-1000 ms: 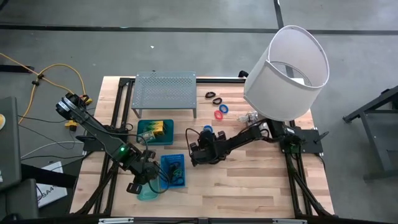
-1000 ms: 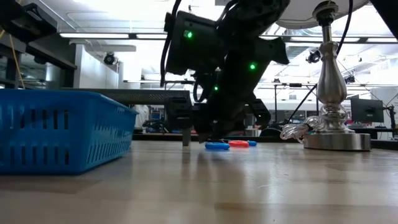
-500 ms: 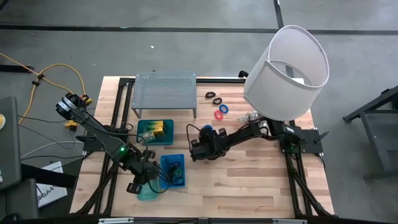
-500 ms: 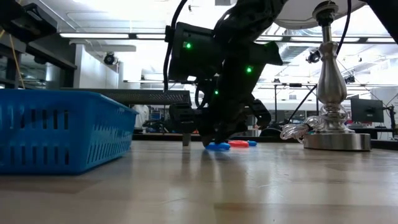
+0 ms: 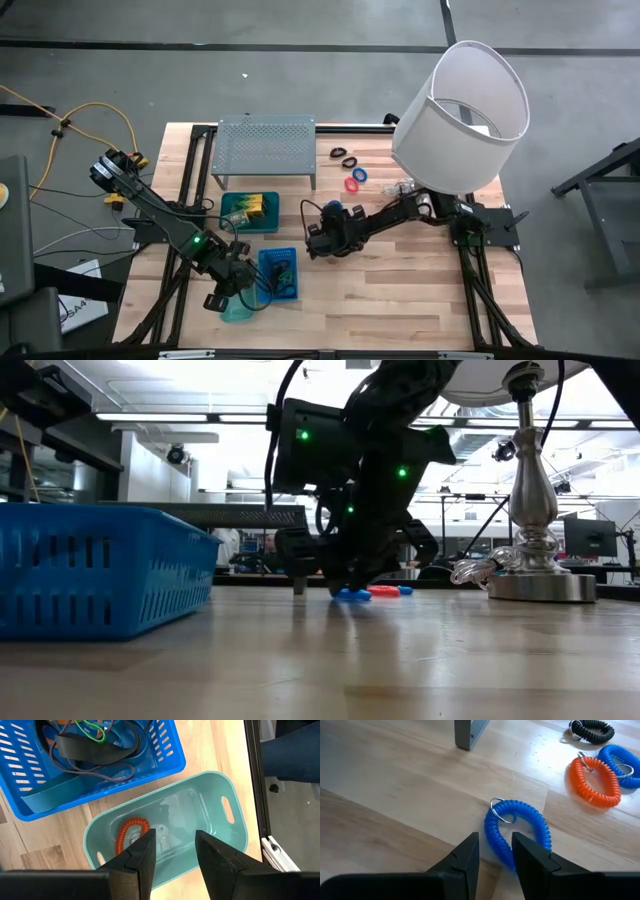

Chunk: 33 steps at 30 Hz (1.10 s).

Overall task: Pick & Place Office Desk Supplies
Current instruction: Put the bottom blue spring keychain into the green bin

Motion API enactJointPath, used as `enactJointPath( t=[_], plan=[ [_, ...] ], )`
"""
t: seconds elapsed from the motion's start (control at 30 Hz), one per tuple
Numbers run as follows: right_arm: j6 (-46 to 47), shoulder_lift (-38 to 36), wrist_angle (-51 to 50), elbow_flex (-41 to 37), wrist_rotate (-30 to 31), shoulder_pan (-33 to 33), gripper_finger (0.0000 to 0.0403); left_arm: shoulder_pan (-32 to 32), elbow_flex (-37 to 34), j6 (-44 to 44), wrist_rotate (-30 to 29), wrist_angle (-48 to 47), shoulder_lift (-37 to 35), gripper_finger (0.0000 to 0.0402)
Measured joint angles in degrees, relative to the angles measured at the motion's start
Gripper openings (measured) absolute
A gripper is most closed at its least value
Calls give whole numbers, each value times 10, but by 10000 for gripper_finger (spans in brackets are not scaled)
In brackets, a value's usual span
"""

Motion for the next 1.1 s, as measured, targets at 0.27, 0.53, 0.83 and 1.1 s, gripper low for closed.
enactJointPath(
  t=[0.27,0.53,0.83,1.1],
  plan=[
    [-37,0,-8,0,-15,-5,104,0,0,0,0,0,0,133],
    [-45,0,-7,0,-33,-5,104,0,0,0,0,0,0,133],
    [-43,0,-9,1,-43,-5,129,0,0,0,0,0,0,133],
    [-40,0,-4,0,-40,-5,151,0,0,0,0,0,0,133]
  ],
)
